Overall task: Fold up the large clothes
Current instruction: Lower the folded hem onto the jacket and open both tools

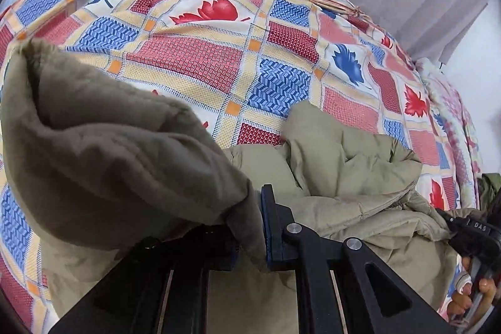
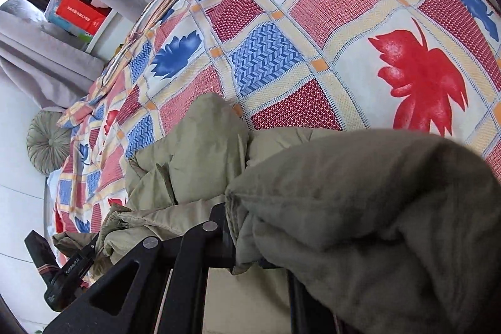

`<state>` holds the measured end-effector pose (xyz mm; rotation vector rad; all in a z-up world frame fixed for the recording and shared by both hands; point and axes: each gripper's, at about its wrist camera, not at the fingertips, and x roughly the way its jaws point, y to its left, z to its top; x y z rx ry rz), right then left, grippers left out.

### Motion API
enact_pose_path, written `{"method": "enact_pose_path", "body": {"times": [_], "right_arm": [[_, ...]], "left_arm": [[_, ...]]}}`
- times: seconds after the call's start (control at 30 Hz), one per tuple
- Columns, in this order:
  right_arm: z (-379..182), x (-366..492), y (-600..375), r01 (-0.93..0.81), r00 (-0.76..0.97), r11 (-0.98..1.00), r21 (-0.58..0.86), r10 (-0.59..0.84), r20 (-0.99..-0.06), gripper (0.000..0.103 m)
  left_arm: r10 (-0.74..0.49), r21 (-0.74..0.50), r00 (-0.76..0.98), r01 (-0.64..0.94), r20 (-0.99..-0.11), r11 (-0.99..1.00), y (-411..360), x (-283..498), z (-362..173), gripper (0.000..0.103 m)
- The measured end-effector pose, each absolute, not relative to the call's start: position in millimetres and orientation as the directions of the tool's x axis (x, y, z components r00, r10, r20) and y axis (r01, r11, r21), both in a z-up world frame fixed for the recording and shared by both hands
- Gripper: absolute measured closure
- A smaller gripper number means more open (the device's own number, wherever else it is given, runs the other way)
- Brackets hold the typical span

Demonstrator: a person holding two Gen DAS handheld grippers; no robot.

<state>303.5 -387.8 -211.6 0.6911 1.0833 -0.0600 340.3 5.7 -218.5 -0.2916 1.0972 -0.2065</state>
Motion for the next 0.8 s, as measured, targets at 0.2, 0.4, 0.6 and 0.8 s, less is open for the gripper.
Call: {"method": "enact_pose_path", "body": {"times": [0.2, 0.4, 0.6, 0.8], "right_arm": [[-189, 304, -392, 0.351, 0.525, 0.79, 0.504, 0.279, -0.804, 0.041], [-167, 295, -395, 0.334, 0.537, 0.776, 0.535, 0.31, -0.785, 0.035], [-166, 256, -390, 0.327, 0.513, 0.777, 0.538, 0.332, -0.792, 0.035], [-174, 197, -389, 0.347, 0.491, 0.751, 0.562, 0.365, -0.791, 0.035]], "left_arm": [[-0.239, -0.275, 0.533, 0.011, -0.811, 0.961, 17, 327, -185, 0.009], [-0.221, -0.25, 0.535, 0.019, -0.815, 0.968, 35, 313, -166, 0.009], [-0.264, -0.285, 0.455, 0.024, -0.85, 0.958, 50, 262, -179, 0.009], [-0.286, -0.312, 0.385, -0.006, -0.877, 0.95, 55, 205, -198, 0.009]]}}
